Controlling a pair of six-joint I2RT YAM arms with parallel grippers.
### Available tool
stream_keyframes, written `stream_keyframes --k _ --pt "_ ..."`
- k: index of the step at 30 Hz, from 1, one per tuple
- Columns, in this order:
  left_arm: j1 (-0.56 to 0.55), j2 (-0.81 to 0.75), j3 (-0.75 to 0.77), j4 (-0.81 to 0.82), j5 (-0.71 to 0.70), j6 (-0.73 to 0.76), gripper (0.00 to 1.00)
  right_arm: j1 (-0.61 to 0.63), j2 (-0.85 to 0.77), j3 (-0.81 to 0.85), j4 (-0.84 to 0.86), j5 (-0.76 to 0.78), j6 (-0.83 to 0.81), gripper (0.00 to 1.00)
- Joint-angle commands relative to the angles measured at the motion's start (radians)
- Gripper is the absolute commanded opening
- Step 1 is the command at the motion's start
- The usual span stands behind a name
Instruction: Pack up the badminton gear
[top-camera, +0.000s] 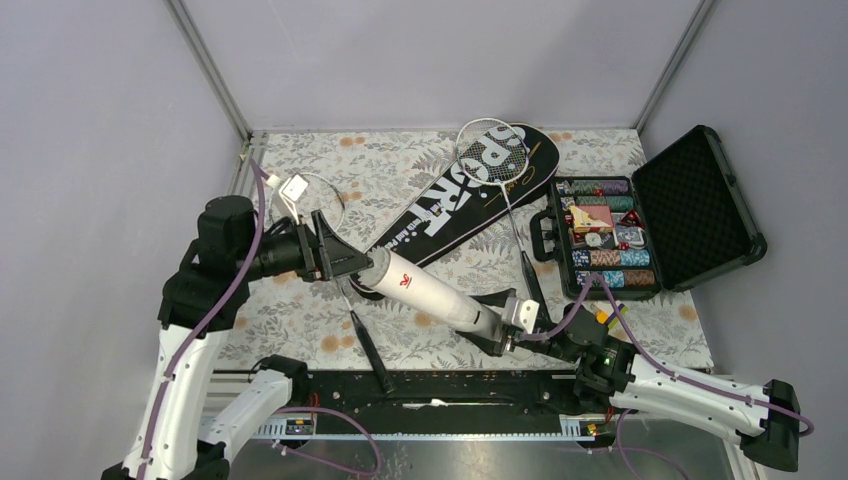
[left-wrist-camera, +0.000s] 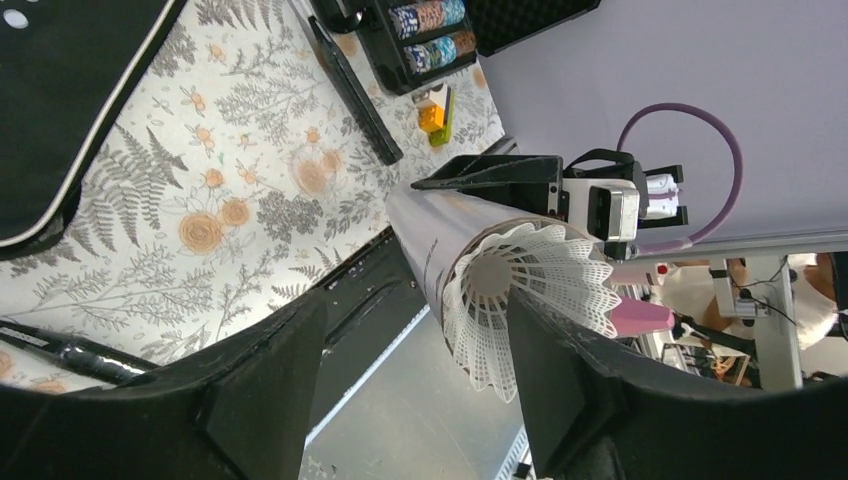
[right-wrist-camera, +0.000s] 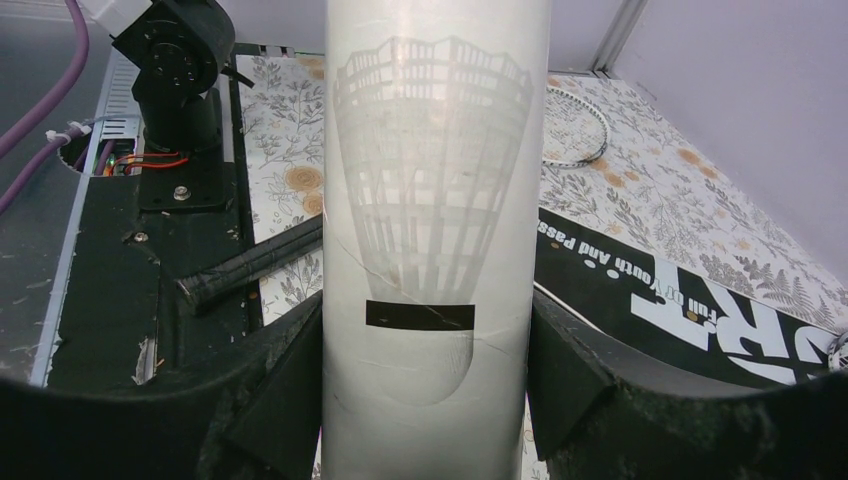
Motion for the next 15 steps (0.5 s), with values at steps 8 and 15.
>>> stream_keyframes --k 8,15 --pt "-0.002 -0.024 -0.078 0.162 0.155 0.024 0.68 -0.001 0.03 0.041 0.162 -0.032 -0.007 0.39" --pt "-0.002 -0.025 -0.161 0.218 0.23 0.045 0.68 -0.001 0.085 0.085 0.201 -0.083 -0.033 0.4"
